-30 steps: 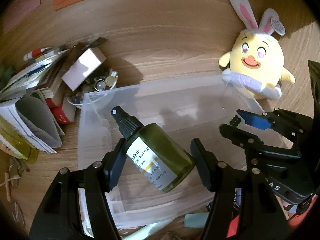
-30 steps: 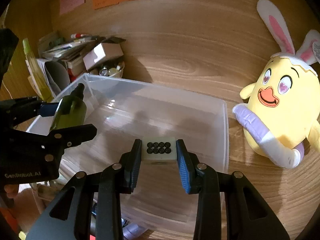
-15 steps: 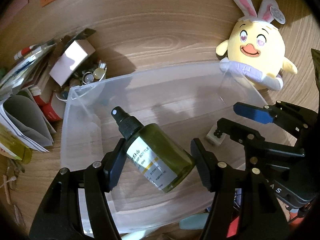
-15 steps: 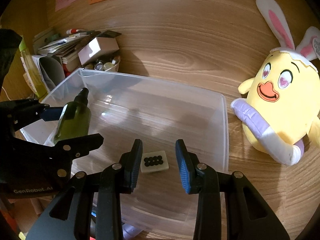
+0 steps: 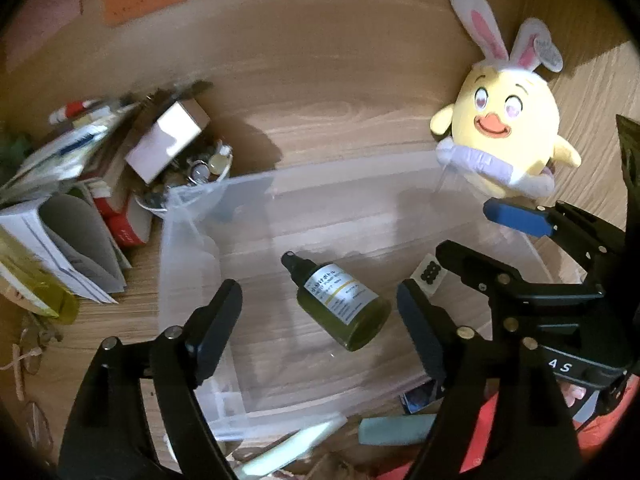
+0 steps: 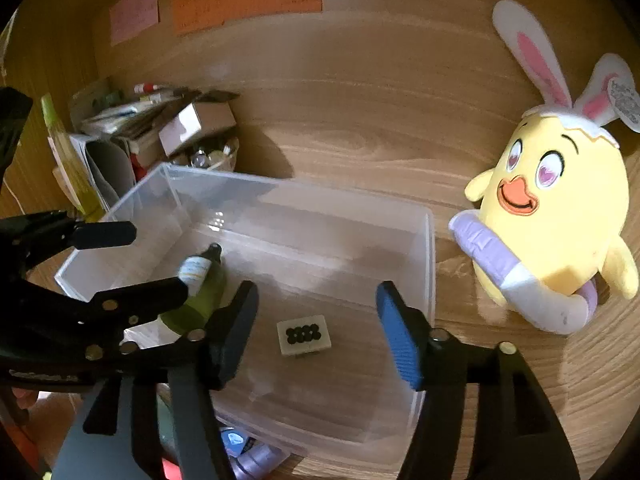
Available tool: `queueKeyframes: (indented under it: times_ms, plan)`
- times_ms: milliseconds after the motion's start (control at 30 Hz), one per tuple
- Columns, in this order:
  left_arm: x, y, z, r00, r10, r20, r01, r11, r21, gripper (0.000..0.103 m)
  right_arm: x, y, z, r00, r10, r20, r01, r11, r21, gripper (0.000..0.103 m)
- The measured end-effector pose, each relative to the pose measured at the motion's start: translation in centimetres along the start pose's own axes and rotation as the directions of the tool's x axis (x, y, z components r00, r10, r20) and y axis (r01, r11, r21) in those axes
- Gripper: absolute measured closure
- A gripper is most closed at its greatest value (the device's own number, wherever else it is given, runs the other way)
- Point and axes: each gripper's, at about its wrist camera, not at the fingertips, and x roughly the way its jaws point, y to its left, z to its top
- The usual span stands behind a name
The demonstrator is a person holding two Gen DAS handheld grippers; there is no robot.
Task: Organize objects
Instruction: 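Open right tool dropping tile into bin while left tool releases bottle inside, then move right tool toward blue Max box while left tool moves toward tape roll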
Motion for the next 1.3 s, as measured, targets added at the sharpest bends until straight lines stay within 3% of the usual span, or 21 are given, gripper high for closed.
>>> queueKeyframes:
  times_ms: [100,200,333,800,1067,1300]
  plan:
    - [-1.3,0.0,-0.2,0.999,0.015,0.042,-0.015,1.000,0.003,0.015,-0.6,-0.1,0.2,1.000,0.011,0.018,-0.011,1.000,0.010,0.031]
    - [-2.6,-0.2,-0.6,0.997,0.035,0.075,-0.037,0.999,0.015,0.011,-1.2,0.0,0.3,1.000,0.003,0.031,-0.004,1.000,0.006,0.029]
    - [-3.9,-0.3,-1.0,0.994,0.043,0.103,-0.046,0.999,0.027,0.009,-2.4,0.2,0.5,0.998,0.006,0.058,-0.006,1.000,-0.006,0.020]
    - [-8.7,1.4,-3.5,0.982,0.060,0.178,-0.057,0.998,-0.021,0.004,-7.2,1.2,-1.9,0.995,0.022,0.094,-0.017,0.998,-0.060,0.016]
    - [-9.2,3.8,-5.8,0.984,0.096,0.153,-0.086,0.994,-0.074,0.004,-8.6,1.5,-4.0,0.995,0.018,0.099,-0.013,0.998,-0.054,0.015]
    - [-7.4,6.1,-8.4,0.992,0.111,0.064,-0.102,0.987,-0.123,0.004,-7.9,2.3,-5.7,0.998,0.012,0.059,-0.007,0.997,-0.073,0.015]
